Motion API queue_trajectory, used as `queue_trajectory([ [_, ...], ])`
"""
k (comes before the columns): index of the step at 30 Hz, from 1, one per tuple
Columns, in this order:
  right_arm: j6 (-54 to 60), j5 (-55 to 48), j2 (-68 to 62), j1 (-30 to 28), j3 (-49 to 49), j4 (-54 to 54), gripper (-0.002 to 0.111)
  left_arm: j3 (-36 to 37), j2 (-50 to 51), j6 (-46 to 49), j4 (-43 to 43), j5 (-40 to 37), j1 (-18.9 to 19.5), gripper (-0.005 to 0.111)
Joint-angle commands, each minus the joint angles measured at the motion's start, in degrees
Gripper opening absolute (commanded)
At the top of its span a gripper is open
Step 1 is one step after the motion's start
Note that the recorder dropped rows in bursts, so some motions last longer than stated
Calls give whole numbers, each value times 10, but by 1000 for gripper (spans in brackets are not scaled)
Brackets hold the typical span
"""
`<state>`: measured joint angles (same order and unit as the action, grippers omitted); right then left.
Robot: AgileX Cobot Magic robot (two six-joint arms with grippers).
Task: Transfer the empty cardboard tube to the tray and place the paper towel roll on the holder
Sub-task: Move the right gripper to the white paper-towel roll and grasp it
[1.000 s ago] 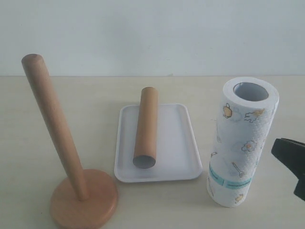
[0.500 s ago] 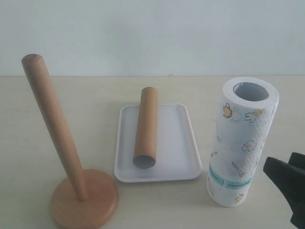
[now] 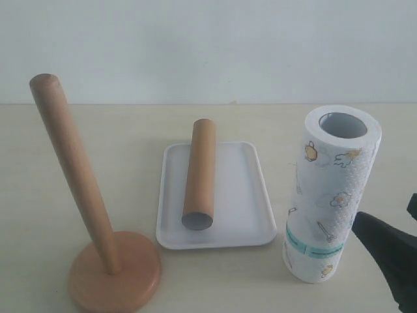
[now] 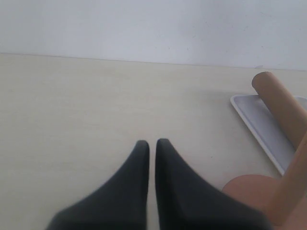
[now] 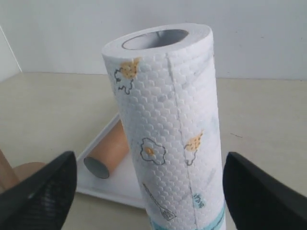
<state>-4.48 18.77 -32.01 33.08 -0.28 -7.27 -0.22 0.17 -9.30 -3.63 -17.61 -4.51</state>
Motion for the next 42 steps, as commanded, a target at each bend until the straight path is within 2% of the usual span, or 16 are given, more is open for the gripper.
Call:
queue_trajectory([
  [1, 14, 16, -1, 1, 3, 6, 78, 2, -2, -4, 2, 9, -3, 4],
  [9, 13, 47, -27, 1, 3, 6, 78, 2, -2, -4, 2, 9, -3, 4],
  [20, 17, 186, -201, 1, 3, 13, 79, 2, -2, -4, 2, 9, -3, 4],
  [22, 32, 205, -249, 1, 3, 27, 90, 2, -2, -4, 2, 9, -3, 4],
  [23, 35, 234, -281, 1, 3, 27, 101, 2, -2, -4, 2, 9, -3, 4],
  [24, 35, 252, -293, 1, 3, 27, 104, 2, -2, -4, 2, 9, -3, 4],
  [27, 42, 327, -345, 1, 3, 27, 105, 2, -2, -4, 2, 9, -3, 4],
  [42, 67, 337, -434, 1, -47, -13, 105, 2, -2, -4, 2, 9, -3, 4],
])
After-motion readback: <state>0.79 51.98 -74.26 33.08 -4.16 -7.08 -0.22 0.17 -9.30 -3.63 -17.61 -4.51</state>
